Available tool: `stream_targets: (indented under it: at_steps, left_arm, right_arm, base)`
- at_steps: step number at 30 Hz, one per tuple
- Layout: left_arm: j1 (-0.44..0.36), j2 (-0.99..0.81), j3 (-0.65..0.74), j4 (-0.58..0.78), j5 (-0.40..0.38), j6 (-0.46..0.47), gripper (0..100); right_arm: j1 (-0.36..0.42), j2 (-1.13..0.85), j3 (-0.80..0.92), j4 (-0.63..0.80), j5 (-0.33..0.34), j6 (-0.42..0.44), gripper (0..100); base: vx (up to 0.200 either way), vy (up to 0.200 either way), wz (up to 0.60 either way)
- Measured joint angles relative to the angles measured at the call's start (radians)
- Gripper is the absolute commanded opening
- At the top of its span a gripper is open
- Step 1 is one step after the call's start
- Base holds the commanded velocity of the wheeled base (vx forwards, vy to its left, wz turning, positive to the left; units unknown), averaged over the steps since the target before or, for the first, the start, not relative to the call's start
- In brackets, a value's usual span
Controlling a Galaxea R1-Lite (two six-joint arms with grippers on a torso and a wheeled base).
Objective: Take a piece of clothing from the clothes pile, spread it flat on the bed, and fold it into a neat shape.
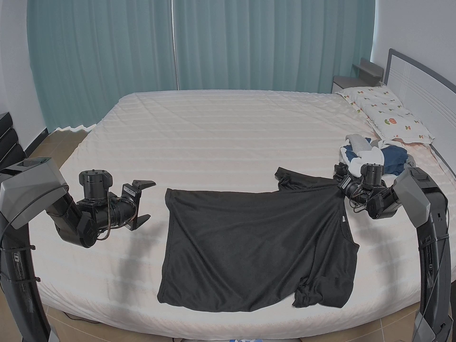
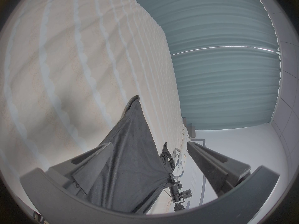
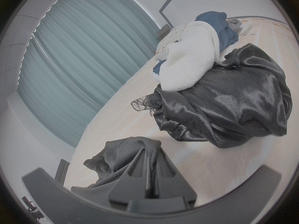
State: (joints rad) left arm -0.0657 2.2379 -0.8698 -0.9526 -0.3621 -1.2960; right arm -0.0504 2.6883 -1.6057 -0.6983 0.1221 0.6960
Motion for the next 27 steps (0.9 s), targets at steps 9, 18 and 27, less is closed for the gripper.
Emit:
stream_targets:
  at_steps: [9, 18, 27]
  left_arm:
    - [-0.001, 0.000, 0.007, 0.000, 0.000, 0.029, 100]
    - [-0.017, 0.000, 0.048, -0.043, 0.014, 0.079, 100]
    - [-0.045, -0.005, 0.094, -0.061, 0.034, 0.093, 100]
  right_arm:
    - [-0.004, -0.005, 0.056, -0.060, -0.001, -0.011, 100]
    - [-0.023, -0.121, 0.313, -0.131, 0.031, -0.031, 100]
    - [-0.029, -0.299, 0.723, -0.216, 0.041, -0.046, 100]
  base:
    - [0.000, 0.000, 0.00]
    - [0.000, 0.000, 0.00]
    - [-0.156, 0.000, 0.00]
